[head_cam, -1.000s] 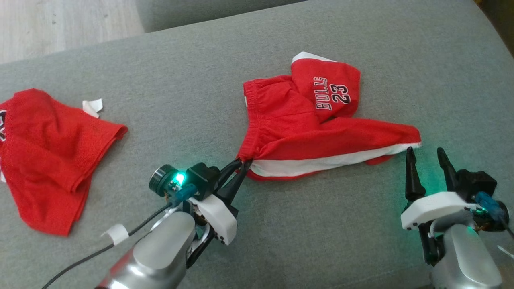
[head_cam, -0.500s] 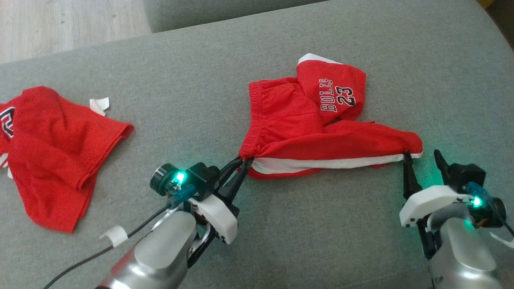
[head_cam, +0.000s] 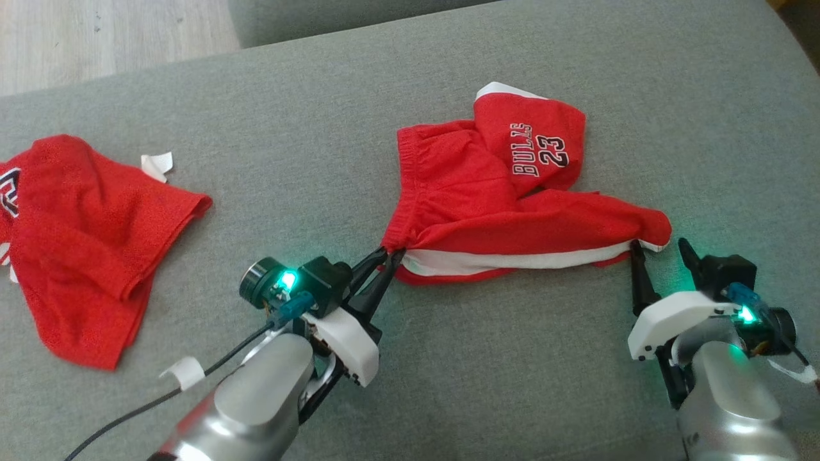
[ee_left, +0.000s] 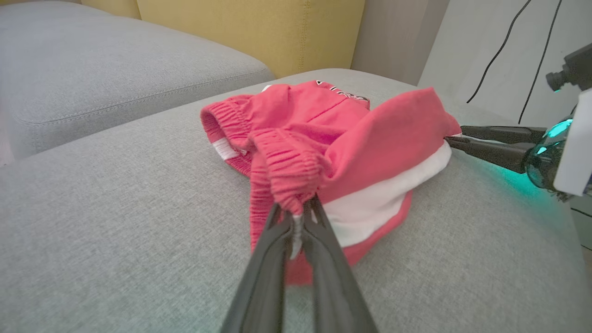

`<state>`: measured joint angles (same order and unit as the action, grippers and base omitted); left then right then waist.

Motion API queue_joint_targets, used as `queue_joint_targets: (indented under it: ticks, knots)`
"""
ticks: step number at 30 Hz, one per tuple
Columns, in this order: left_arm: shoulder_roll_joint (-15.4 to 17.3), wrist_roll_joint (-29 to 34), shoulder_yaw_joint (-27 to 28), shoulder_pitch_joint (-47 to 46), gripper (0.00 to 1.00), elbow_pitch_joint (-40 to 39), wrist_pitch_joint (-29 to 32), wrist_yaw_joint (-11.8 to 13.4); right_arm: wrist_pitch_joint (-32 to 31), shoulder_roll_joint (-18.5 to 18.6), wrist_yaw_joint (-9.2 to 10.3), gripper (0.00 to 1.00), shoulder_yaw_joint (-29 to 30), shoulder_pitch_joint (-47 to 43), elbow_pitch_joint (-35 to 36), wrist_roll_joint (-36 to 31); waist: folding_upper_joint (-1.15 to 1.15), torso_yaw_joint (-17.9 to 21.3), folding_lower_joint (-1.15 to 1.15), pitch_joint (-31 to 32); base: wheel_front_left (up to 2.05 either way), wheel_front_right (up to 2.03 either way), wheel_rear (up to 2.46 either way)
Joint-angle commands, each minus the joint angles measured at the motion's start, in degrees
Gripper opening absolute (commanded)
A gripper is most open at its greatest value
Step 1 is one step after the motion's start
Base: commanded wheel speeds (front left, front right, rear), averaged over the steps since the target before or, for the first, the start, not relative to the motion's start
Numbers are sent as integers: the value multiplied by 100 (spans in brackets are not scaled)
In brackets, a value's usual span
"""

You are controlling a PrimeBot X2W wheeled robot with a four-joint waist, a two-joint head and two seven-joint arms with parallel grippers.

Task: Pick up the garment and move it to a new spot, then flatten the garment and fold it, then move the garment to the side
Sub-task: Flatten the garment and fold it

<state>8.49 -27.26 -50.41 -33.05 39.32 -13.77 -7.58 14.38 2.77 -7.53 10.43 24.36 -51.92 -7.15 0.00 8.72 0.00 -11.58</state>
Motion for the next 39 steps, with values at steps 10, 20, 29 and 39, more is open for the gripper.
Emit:
queue_joint_targets:
  ticks: [10,20,29,39]
  knots:
    - [137,-125,96,-281,0,-85,-51,45,62,10,4,0,-233,185,96,-87,0,8,0,77,0,0,0]
    - [261,-220,184,-93,0,-134,-79,158,62,10,4,0,-438,-136,599,126,0,148,0,447,0,0,0]
    - [621,-441,532,-103,0,-551,-56,287,-302,10,4,0,-1178,-196,1639,885,0,281,0,925,0,0,0]
    - [1252,-719,1202,-1098,0,-1214,360,400,-1063,112,4,0,-1712,789,2876,1200,0,258,0,1126,0,0,0]
